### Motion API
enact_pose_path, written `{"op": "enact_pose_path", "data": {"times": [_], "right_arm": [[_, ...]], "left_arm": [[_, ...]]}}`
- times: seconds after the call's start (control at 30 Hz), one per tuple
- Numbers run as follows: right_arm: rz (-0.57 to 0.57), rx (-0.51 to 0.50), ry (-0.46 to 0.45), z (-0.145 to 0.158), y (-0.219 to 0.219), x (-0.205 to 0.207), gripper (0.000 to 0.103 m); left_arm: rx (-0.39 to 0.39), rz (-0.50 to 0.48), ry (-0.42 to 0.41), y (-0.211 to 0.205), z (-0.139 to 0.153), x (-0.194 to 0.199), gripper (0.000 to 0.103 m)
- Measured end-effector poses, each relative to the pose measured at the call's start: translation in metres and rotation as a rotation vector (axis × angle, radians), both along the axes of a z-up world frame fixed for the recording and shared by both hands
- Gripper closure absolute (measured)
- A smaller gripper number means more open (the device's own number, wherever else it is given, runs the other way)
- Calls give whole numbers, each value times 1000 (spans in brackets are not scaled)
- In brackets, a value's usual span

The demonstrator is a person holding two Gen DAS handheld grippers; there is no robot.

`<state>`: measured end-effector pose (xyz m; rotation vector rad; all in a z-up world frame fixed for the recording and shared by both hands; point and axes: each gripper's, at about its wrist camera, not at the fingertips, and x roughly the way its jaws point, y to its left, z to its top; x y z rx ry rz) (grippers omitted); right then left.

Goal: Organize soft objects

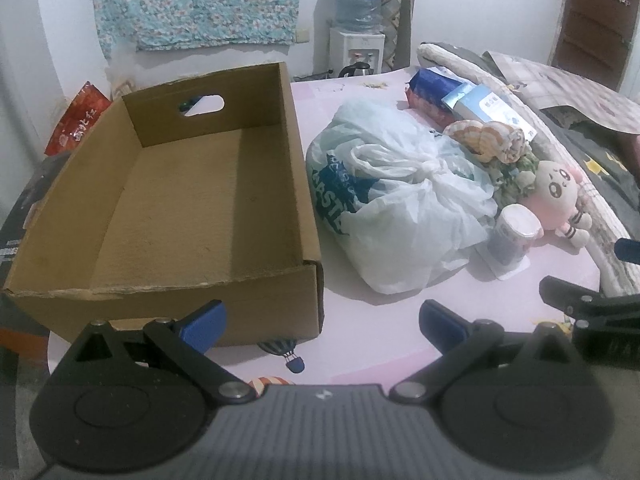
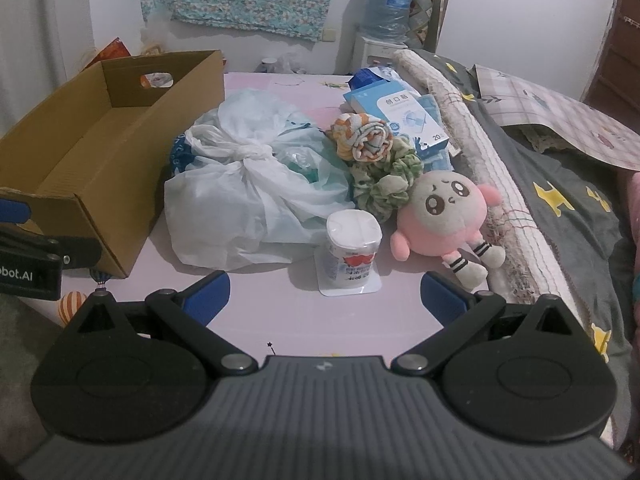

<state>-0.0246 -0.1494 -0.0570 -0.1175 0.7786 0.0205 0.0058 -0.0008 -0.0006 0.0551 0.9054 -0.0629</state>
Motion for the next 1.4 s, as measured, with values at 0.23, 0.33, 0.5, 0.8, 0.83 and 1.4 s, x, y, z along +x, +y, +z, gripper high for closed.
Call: {"op": "enact_pose_path", "data": {"times": [0.23,0.33,0.5,0.8,0.83,1.4], "right_arm": [[2,-1,3,0,0,0,1],[4,2,2,0,1,1,1],[8,6,4,1,0,1,1],[9,5,3,0,1,2,1],[10,5,3,0,1,2,1],[21,-4,6,0,5,4,1]], "left_arm": [[0,1,0,0,1,0,0],[-1,5,-1,2,2,0,0],[3,11,-1,4,2,-1,0],[3,16,-1,6,2,-1,0],[2,18,-1,6,1,-1,0],[-2,22,1,10,1,0,0]]}}
